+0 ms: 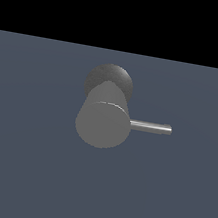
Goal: Turn on the faucet by rotating a designated handle.
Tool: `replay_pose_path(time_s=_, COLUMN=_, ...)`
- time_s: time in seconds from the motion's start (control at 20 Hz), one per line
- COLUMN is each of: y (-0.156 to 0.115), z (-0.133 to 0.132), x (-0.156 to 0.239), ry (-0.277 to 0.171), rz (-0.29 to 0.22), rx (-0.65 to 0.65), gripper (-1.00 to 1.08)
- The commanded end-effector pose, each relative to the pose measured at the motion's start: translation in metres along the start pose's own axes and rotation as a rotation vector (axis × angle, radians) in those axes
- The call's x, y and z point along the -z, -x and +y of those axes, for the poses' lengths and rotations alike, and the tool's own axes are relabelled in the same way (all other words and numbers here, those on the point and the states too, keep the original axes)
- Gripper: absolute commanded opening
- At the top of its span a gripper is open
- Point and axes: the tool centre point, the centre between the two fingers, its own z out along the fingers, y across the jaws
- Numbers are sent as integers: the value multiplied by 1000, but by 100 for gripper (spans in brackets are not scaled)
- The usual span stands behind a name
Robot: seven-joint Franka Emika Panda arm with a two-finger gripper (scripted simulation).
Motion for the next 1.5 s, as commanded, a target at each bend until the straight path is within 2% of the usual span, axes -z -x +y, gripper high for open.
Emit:
replay_pose_path(time_s=0.0, y=0, z=0, x=0, ry=0, rz=0, rx=0, gripper=-100)
replay_pose_path(time_s=0.45, y=5, z=-4, x=1, ry=-25, rz=-5, rx=-23, gripper=-100)
replay_pose_path(time_s=0.65, y=5, z=-4, x=4, ry=-59, rz=11, rx=-23, gripper=-100)
replay_pose_path(time_s=0.8, y=3, z=-4, x=9, ry=-101, rz=36, rx=-16, gripper=-100)
replay_pose_path(time_s=0.95, y=1, z=-3, x=16, ry=-163, rz=70, rx=-10, gripper=-100)
replay_pose_path(time_s=1.1, y=-1, z=-1, x=25, ry=-243, rz=118, rx=-1, gripper=-100)
replay_pose_path(time_s=1.25, y=-3, z=2, x=38, ry=-343, rz=178, rx=7, gripper=-100)
replay_pose_path(time_s=1.45, y=-7, z=12, x=60, ry=-504, rz=279, rx=16, gripper=-100)
